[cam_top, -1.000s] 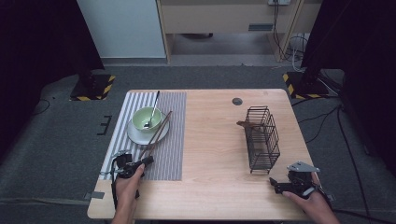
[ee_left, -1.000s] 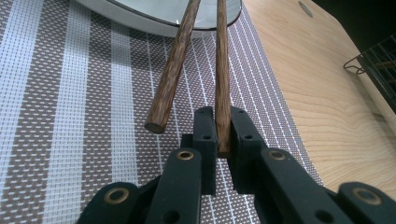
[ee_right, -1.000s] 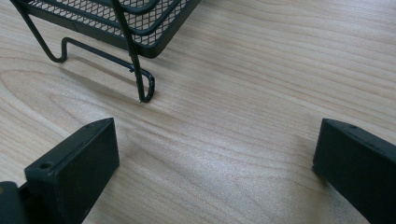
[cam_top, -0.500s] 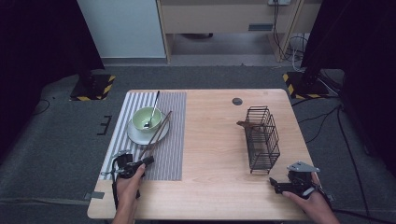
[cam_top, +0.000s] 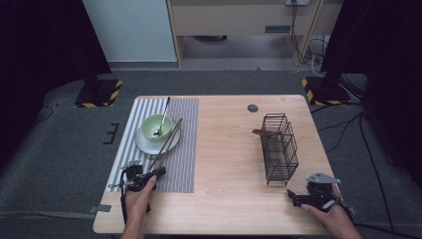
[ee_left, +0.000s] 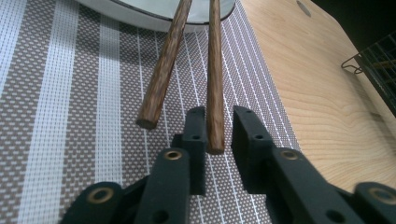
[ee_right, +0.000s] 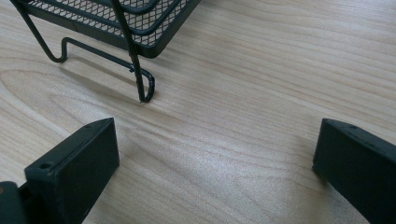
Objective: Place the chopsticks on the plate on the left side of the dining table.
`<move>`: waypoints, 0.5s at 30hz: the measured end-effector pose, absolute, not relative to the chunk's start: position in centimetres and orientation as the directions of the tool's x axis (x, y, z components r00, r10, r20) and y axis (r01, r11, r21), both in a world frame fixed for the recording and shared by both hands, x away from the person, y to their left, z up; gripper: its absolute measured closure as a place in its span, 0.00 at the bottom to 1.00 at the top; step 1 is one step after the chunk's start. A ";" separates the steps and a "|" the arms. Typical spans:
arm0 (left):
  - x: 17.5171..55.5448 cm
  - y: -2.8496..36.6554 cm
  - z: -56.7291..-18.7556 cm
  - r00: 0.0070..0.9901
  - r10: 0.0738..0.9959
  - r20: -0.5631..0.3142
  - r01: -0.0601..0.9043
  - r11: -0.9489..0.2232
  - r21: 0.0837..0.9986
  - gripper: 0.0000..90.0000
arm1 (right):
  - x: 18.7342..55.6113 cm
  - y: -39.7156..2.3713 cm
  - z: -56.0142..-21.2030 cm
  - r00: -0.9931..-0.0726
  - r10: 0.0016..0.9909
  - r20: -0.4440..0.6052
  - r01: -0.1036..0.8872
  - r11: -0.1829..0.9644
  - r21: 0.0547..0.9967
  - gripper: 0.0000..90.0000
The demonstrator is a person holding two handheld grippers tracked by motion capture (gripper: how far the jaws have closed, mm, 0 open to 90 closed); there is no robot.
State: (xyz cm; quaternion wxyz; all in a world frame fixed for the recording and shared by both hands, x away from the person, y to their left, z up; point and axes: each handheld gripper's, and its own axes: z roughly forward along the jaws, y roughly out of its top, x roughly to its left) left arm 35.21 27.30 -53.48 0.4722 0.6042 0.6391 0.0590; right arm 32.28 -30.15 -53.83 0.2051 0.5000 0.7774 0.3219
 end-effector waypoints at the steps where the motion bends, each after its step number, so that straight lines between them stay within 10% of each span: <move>1: 35.0 27.3 -53.4 0.172 0.828 -0.533 0.716 0.267 0.645 0.77 | 32.3 -30.1 -53.8 -0.416 0.909 0.003 0.645 0.293 0.705 0.00; 15: 33.4 27.2 -53.0 0.199 0.867 -0.457 0.713 0.192 0.674 0.57 | 32.3 -30.2 -53.8 -0.419 0.908 0.003 0.645 0.295 0.705 0.00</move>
